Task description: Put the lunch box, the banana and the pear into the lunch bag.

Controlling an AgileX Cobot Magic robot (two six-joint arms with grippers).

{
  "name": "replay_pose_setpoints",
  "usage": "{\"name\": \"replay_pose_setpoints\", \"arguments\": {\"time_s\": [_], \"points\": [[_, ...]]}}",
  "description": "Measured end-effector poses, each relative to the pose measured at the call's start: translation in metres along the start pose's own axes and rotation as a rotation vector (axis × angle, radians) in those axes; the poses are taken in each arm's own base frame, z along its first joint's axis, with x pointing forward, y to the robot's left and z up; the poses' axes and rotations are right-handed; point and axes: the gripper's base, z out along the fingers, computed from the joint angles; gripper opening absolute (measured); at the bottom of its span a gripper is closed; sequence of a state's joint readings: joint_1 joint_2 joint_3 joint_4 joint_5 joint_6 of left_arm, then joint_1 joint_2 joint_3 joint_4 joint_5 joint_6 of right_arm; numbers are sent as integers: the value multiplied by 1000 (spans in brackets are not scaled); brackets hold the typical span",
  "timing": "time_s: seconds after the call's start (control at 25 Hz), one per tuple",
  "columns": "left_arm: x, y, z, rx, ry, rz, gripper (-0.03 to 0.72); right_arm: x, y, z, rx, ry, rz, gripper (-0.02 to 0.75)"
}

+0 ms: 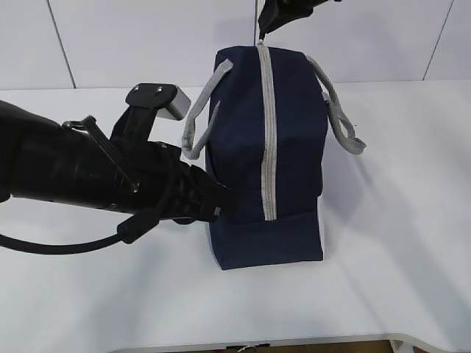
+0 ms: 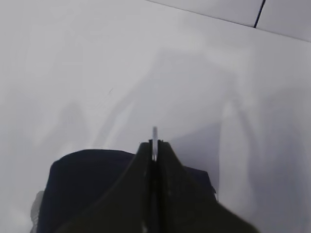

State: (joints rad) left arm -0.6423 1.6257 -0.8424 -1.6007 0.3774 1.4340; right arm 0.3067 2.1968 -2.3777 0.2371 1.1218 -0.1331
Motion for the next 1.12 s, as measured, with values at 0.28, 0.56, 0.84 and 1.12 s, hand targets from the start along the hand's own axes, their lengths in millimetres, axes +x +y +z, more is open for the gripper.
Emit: {"name": "replay_pose_setpoints", "arguments": {"time_s": [0.28,0.56,0.84,1.12], "points": [[0,0,0,2,0,0,-13,4,-13,15,-25,19,40,18],[0,0,0,2,0,0,-13,11,-19,31,-74,51,61,18],[0,0,0,4,1,0,-13,15,-29,41,-117,56,82,18],[0,3,0,-35,-5,0,-13,16,-40,36,-115,72,80,18]]}}
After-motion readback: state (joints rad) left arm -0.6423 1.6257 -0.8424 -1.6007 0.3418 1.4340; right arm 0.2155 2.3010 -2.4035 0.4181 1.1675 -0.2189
